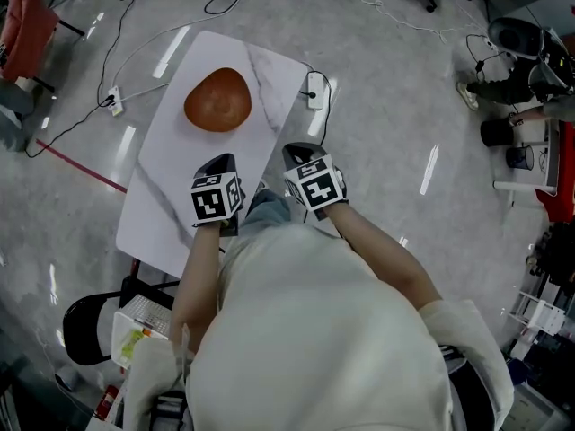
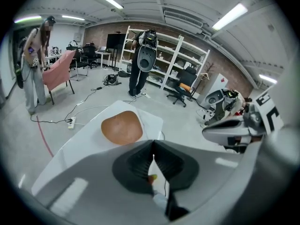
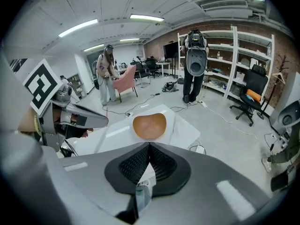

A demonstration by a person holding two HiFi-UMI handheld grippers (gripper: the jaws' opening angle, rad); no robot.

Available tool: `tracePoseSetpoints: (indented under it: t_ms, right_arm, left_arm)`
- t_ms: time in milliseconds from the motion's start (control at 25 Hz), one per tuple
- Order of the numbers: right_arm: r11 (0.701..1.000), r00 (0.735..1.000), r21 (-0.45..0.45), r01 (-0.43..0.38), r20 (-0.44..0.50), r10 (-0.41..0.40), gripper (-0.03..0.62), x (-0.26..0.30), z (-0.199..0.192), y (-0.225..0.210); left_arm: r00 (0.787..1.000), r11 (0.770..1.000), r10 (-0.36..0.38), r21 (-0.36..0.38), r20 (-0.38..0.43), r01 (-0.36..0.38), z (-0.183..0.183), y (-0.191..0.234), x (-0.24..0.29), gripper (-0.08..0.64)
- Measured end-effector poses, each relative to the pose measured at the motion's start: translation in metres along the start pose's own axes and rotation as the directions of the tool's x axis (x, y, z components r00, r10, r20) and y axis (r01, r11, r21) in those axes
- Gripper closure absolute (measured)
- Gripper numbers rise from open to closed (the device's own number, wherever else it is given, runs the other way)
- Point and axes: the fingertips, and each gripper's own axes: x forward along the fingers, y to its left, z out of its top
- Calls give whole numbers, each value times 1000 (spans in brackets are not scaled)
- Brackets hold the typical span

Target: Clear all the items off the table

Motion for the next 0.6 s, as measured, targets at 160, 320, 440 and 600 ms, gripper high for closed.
tracePoseSetpoints:
  t_ms: [160,320,440,600]
  right_arm:
    - [1000,1000,-15,-15,-8,15,592,17,16,-4]
    - [1000,1000,-9,-25,-19,25,592,33,29,-8]
    - [999,999,0,-38,-26,38,592,45,37,-9]
    - [998,998,25,-49,-40,50,592,64,43,-10]
  left_arm:
    - [1000,1000,10,-18,-8,-10,12,12,14,552]
    - [1000,999,17,-27,-12,-18,25,24,25,552]
    - [1000,998,27,-48,-12,-28,32,33,32,552]
    - [999,997,43,-69,-10,-43,40,49,41,552]
